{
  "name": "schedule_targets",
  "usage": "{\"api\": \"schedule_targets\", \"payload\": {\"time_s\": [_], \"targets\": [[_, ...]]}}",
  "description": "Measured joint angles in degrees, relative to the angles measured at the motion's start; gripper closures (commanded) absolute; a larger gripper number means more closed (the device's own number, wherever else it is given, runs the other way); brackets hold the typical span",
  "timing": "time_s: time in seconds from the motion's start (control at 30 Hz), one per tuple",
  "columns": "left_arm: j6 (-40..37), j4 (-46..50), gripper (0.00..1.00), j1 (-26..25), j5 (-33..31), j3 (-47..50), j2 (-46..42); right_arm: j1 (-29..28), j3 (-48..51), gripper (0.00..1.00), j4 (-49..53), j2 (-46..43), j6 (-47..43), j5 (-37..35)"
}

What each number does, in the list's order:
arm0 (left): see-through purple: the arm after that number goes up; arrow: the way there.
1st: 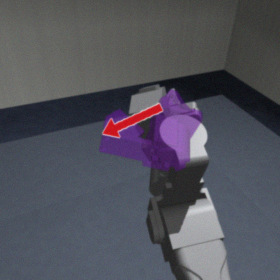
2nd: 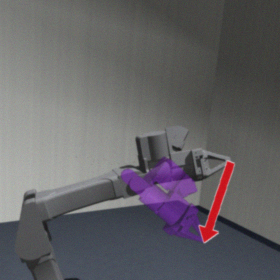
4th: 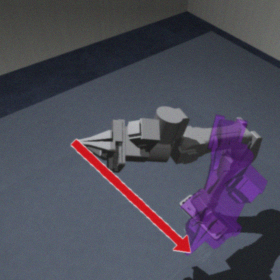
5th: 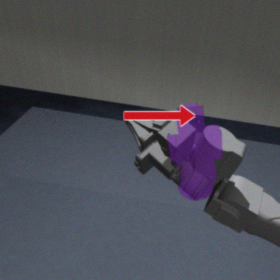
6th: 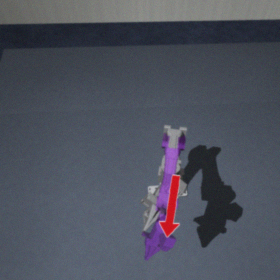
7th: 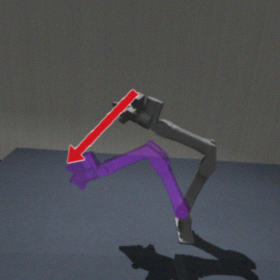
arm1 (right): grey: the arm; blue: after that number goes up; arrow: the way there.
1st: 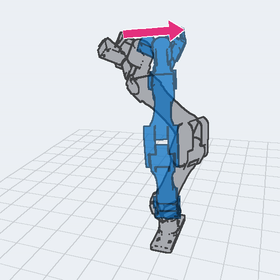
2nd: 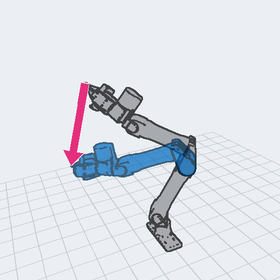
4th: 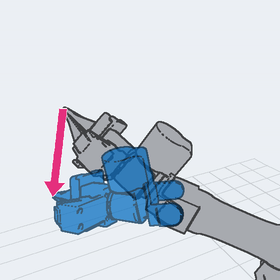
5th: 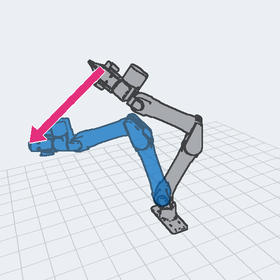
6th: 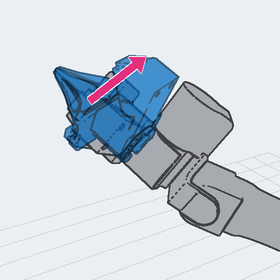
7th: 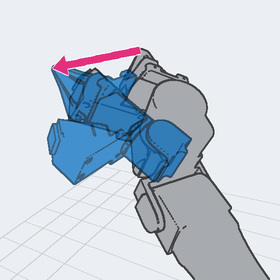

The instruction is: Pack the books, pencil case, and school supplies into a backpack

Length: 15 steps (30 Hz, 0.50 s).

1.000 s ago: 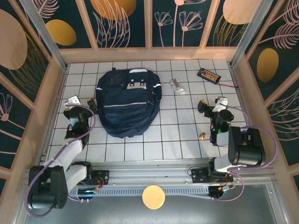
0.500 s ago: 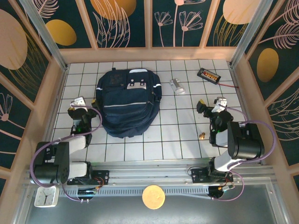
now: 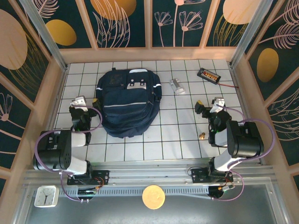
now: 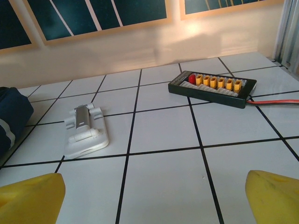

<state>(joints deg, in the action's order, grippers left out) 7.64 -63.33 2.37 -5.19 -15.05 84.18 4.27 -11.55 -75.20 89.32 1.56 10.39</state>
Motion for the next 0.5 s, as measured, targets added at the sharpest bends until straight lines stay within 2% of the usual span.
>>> {"api": "schedule_targets", "payload": {"time_s": [0.13, 0.5], "targets": [[-0.57, -6.43, 0.01, 0.00, 2.16, 3.48, 1.46, -0.02, 0.00, 0.01, 0.00, 0.00, -0.13, -0.24], [-0.57, -9.22, 0.01, 0.00, 1.95, 3.28, 2.56, -0.96, -0.37, 0.01, 0.44, 0.00, -0.15, -4.37]]}}
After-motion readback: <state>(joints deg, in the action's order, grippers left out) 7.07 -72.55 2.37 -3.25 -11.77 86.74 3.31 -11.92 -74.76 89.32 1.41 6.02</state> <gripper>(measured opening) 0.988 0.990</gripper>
